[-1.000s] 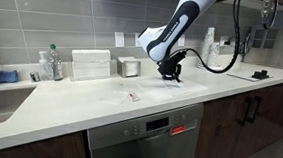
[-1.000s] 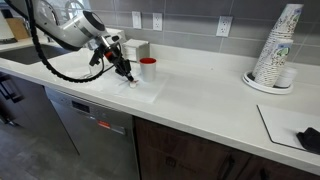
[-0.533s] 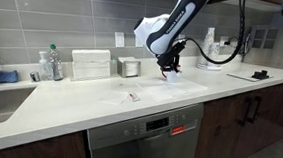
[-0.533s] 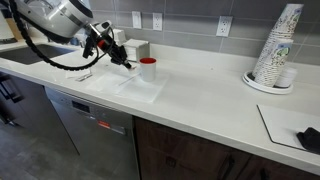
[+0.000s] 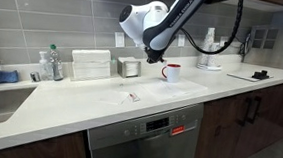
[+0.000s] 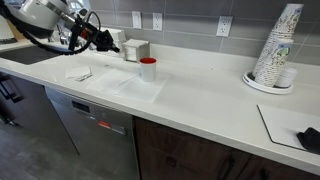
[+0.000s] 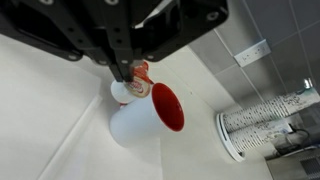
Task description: Pick up the white coffee pod and move it forward on the kitchen counter
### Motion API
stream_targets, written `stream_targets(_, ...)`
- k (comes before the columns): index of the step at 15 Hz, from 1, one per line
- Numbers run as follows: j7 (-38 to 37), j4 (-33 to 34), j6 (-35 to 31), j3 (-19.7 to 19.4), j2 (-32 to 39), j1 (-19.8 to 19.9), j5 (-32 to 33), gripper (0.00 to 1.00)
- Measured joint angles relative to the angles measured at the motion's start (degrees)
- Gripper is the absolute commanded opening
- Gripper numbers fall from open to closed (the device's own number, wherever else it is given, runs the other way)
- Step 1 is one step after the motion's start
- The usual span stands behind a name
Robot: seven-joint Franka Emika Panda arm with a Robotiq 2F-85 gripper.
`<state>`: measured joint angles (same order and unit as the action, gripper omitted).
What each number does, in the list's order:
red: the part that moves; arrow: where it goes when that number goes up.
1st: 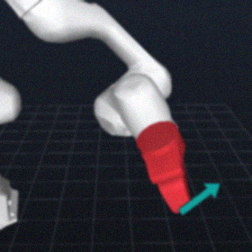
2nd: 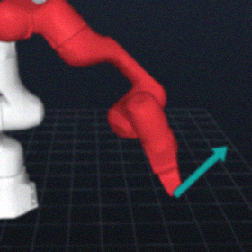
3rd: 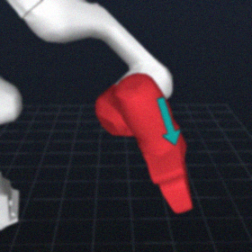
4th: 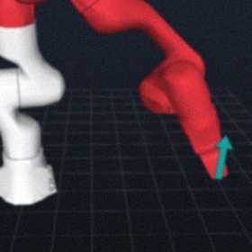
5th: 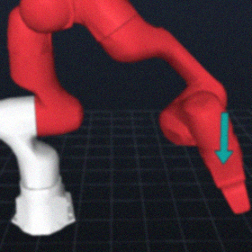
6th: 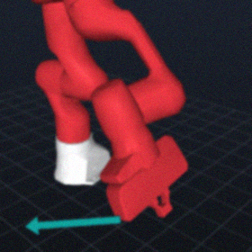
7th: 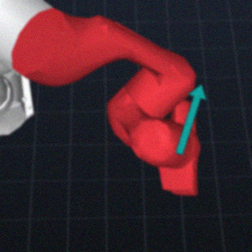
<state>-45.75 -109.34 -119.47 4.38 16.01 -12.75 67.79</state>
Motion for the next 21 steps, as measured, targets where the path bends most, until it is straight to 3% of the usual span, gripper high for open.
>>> stream_targets(4, 0.35, -2.59, -3.92, 0.36, -1.29, 1.25, -0.10, 0.02)
stream_targets(11, 0.49, -2.71, -4.28, 0.46, -1.41, 1.53, -0.10, 0.00)
stream_targets(21, 8.15, 2.86, -11.59, 2.73, 1.79, 1.02, 2.45, 0.00)
